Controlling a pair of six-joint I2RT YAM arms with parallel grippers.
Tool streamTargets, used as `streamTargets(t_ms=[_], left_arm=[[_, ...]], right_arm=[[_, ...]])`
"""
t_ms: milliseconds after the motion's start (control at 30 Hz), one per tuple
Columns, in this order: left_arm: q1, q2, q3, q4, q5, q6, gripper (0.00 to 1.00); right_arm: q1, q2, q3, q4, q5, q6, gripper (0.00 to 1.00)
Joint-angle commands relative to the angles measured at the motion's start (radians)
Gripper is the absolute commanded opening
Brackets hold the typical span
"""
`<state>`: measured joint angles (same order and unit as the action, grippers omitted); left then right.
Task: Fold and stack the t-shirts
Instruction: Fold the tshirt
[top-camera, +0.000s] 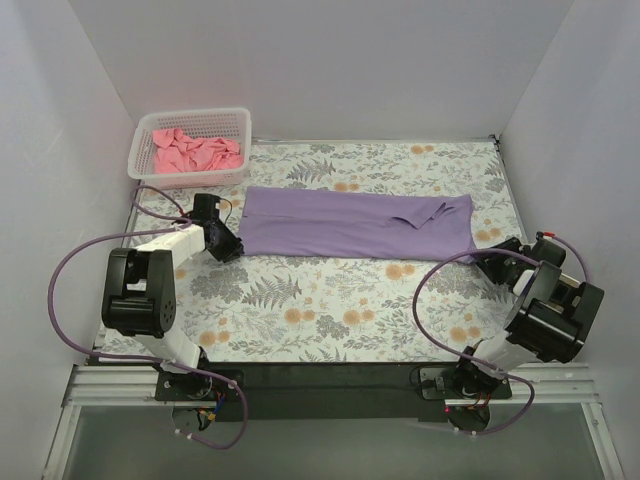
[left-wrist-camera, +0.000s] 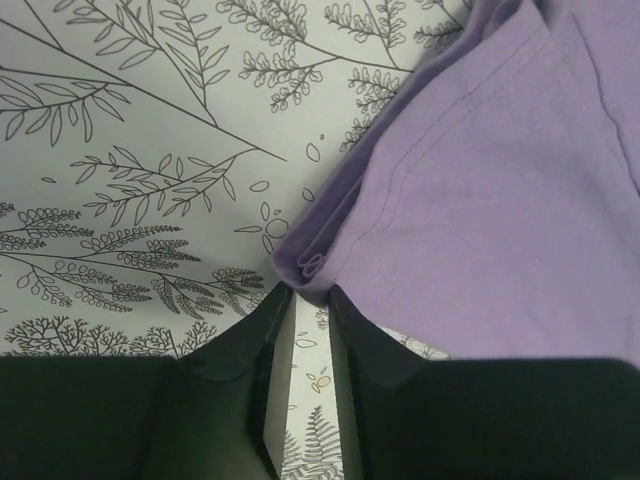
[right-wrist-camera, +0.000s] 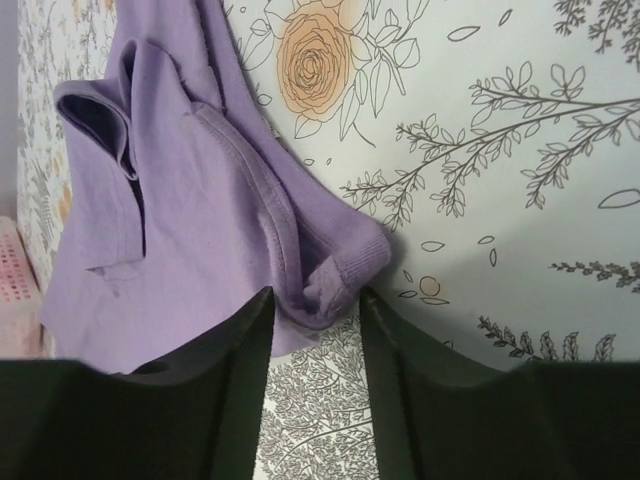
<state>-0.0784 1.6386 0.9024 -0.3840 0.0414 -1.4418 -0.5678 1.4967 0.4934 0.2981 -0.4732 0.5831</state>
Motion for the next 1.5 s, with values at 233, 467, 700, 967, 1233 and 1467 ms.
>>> streamTargets(t_ms=[233, 467, 700, 967, 1233, 1467], left_arm=[[0.031, -0.017, -0.040, -0.058, -0.028, -0.014, 0.00], [0.068, -0.279, -0.296, -0.076, -0.005, -0.161, 0.00], [0.077, -0.517, -0.450, -0.101, 0.012, -0.223, 0.05], [0.077, -0.640, -0.321, -0.219, -0.130, -0.128, 0.62], [0.013, -0.593, -0.116, -0.234, -0.069, -0.037, 0.59], [-0.308, -0.398, -0.033, -0.098, -0.086, -0.124, 0.57]], right_arm=[[-0.063, 0.022, -0.052, 0.021, 0.085, 0.017, 0.01], [-0.103, -0.095, -0.015, -0.204, 0.209, -0.011, 0.01], [-0.107, -0.145, 0.019, -0.297, 0.239, -0.075, 0.13], [-0.051, -0.329, 0.073, -0.418, 0.296, -0.163, 0.50], [0.144, -0.480, 0.103, -0.418, 0.296, -0.206, 0.55], [0.291, -0.357, 0.128, -0.341, 0.081, -0.236, 0.45]])
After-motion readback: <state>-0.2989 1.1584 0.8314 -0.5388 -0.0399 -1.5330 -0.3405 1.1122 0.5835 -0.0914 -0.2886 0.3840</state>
